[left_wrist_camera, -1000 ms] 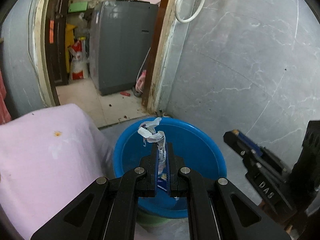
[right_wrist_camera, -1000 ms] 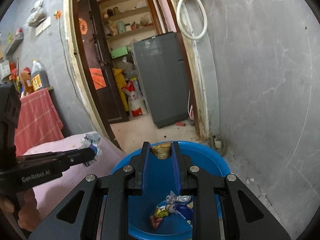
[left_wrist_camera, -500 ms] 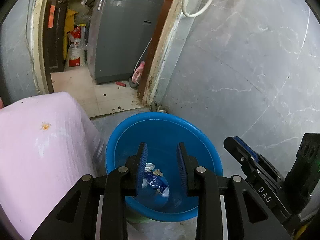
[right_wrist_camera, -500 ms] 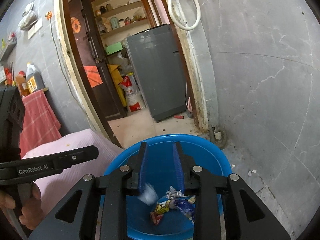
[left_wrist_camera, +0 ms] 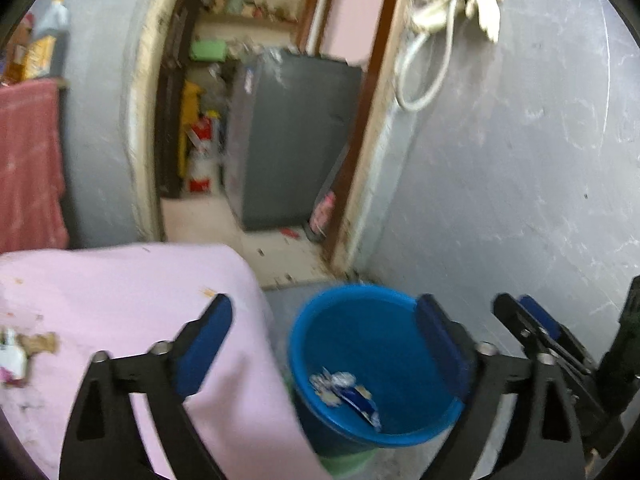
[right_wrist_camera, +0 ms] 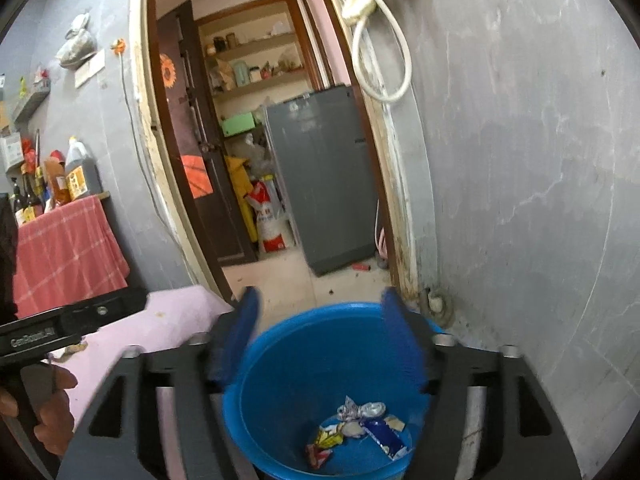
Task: Collect trash
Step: 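Move both tools back over the table toward the remaining trash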
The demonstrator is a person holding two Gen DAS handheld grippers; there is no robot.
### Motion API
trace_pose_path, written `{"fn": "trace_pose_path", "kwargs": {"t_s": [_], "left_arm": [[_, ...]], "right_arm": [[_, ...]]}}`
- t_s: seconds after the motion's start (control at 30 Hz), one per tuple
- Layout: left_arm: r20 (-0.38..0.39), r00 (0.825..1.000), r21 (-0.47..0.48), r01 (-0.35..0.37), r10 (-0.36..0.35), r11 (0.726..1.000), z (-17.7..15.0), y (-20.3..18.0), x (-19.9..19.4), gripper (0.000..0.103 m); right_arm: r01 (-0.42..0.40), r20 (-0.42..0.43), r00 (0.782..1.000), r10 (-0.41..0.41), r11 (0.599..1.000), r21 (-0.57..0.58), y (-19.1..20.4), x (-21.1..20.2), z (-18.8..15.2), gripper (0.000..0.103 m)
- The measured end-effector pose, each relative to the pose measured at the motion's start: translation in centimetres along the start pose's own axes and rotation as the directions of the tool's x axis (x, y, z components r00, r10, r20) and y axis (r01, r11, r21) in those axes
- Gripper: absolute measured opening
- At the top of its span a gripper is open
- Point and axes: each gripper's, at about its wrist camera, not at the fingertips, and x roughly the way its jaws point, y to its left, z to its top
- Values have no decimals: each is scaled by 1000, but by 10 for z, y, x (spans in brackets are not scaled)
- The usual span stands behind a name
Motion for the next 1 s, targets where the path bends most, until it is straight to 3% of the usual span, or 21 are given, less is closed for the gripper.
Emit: {"fn": "trace_pose_path", "kwargs": {"t_s": [0.3,0.6,1.0], "left_arm": [[130,986,-19,-107,108,994,-4,32,-64,101],[220,957,-77,-177,190,981,0,75,-124,101],[287,894,-132,-319,344,939,-15,134,-205,101]], "right_arm": [[-25,63,998,30,997,-72,42,-26,13,102],[-90,102,989,106,985,-150,99,-49,26,103],[-205,122,965,232,957,-205,181,-64,23,103]]}}
